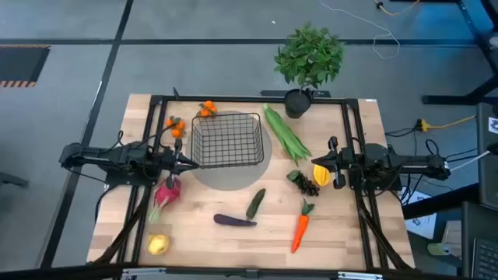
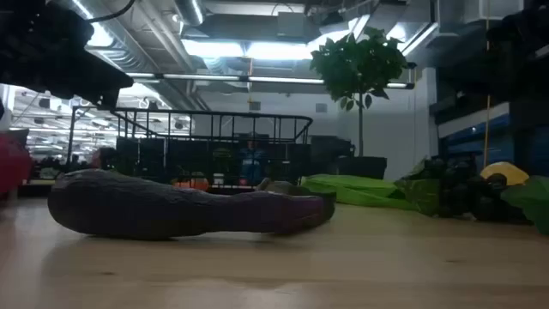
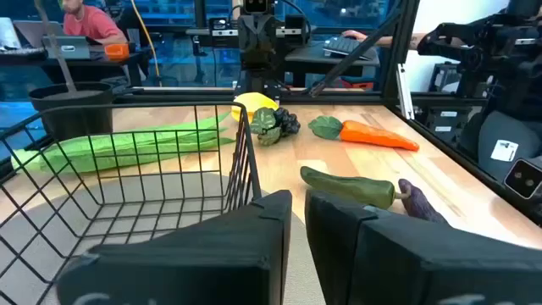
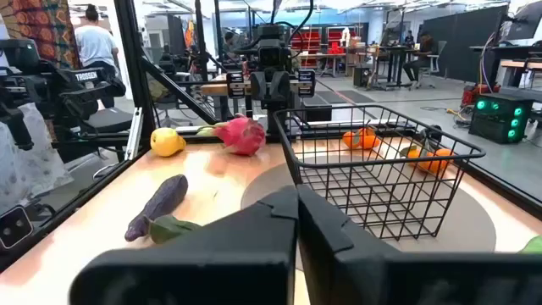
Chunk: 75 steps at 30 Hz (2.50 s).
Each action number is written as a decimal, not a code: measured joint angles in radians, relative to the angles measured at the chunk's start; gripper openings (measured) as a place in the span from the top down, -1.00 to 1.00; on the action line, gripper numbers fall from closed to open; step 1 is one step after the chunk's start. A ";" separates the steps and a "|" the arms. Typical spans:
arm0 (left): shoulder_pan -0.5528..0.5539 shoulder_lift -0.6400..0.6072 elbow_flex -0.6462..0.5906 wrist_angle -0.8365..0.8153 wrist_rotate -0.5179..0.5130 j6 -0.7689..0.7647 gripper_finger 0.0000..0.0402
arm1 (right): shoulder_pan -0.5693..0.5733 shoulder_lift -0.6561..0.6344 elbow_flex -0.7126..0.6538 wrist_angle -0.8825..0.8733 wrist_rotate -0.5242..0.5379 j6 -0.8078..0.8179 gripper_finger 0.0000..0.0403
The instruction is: Build produce basket
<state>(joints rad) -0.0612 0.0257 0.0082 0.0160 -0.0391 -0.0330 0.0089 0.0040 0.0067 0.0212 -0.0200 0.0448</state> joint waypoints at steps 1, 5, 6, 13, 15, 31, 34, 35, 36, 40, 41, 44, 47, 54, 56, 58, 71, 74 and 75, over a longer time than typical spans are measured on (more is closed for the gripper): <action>0.000 0.000 0.000 0.000 0.000 0.000 0.86 | 0.000 0.000 0.000 0.000 0.000 0.000 0.98; 0.000 0.000 0.000 0.000 0.000 0.000 0.86 | 0.000 0.000 0.000 0.000 0.000 0.000 0.98; 0.000 0.000 0.000 0.000 0.000 0.000 0.86 | 0.000 0.000 0.000 0.000 0.000 0.000 0.98; 0.000 0.000 0.000 0.000 0.000 0.000 0.86 | 0.000 0.000 0.000 0.000 0.000 0.000 0.98; 0.000 0.000 0.000 0.000 0.000 0.000 0.86 | 0.000 0.000 0.000 0.000 0.000 0.000 0.98; 0.000 0.000 0.000 0.000 0.000 0.000 0.86 | 0.000 0.000 0.000 0.000 0.000 0.000 0.98; 0.000 0.000 0.000 0.000 0.000 0.000 0.86 | 0.000 0.000 0.000 0.000 0.000 0.000 0.98; 0.000 0.000 0.000 0.000 0.000 0.000 0.86 | 0.000 0.000 0.000 0.000 0.000 0.000 0.98; 0.000 0.000 0.000 0.000 0.000 0.000 0.86 | 0.000 0.000 0.000 0.000 0.000 0.000 0.98; 0.000 0.000 0.000 0.000 0.000 0.000 0.86 | 0.000 0.000 0.000 0.000 0.000 0.000 0.98; 0.000 0.000 0.000 0.000 0.000 0.000 0.86 | 0.000 0.000 0.000 0.000 0.000 0.000 0.98; 0.000 0.000 0.000 0.000 0.000 0.000 0.86 | 0.000 0.000 0.000 0.002 0.000 0.015 0.98; 0.000 0.000 0.000 0.000 0.000 0.000 0.86 | 0.000 0.000 0.000 0.008 0.000 0.109 0.98; 0.000 0.000 0.000 0.000 0.000 0.000 0.86 | 0.000 0.000 0.000 0.022 0.007 0.395 0.98; 0.000 0.000 0.000 0.000 0.000 0.000 0.86 | 0.000 0.000 0.000 0.032 0.038 0.400 0.98; 0.000 0.000 0.000 0.000 0.000 0.000 0.86 | 0.000 0.000 0.000 0.051 0.097 0.403 0.98; 0.000 0.000 0.000 0.000 0.000 0.000 0.86 | 0.000 0.000 0.000 0.186 0.237 0.595 0.98; 0.000 0.000 0.000 0.000 0.000 0.000 0.86 | 0.000 0.000 0.000 0.221 0.237 0.603 0.98; 0.000 0.000 0.000 0.000 0.000 0.000 0.86 | 0.000 0.000 0.000 0.227 0.237 0.589 0.98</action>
<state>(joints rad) -0.0612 0.0259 0.0082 0.0160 -0.0391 -0.0330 0.0086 0.0044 0.0068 0.2478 0.2173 0.6339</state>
